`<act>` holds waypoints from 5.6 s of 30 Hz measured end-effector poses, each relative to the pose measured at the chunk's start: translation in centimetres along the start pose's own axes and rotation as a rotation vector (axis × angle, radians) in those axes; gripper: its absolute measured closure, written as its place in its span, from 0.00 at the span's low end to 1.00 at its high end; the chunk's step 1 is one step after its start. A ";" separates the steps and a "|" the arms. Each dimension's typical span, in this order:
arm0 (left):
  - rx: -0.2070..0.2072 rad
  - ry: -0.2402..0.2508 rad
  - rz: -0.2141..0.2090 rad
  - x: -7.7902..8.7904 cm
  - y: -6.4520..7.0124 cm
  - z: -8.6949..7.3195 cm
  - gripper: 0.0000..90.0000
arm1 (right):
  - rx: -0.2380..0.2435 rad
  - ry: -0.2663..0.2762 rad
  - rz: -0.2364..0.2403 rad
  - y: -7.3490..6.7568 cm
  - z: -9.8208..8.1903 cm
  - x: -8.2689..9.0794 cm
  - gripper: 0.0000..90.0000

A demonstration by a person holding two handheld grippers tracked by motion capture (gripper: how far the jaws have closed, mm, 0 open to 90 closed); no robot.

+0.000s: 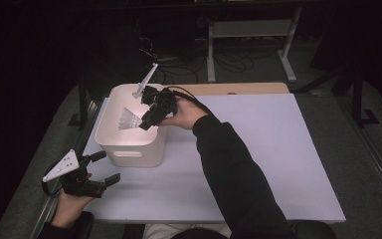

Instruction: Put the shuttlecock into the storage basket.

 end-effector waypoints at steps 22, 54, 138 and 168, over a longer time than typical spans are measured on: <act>0.000 0.001 -0.004 0.0 0.1 0.0 0.00 | -0.021 -0.069 0.002 0.3 -0.7 -2.8 0.71; -0.001 0.000 -0.005 0.0 0.1 0.0 0.00 | -0.106 -0.043 -0.016 1.0 -0.6 -1.9 0.33; 0.007 -0.015 0.003 -0.2 -0.1 -0.2 0.00 | -0.211 0.198 -0.188 4.7 -10.4 8.6 0.00; 0.006 -0.021 0.006 -0.2 -0.1 -0.3 0.00 | -0.285 0.239 -0.215 5.9 -15.9 10.9 0.00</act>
Point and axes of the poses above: each handheld gripper's, and its own axes: x roughly backward along the jaws, z roughly out of its top, y roughly to its right, the point moved 9 cm from there along -x, roughly forward along the jaws, and after that the axes turned 14 degrees about -x, right-handed, at the moved point
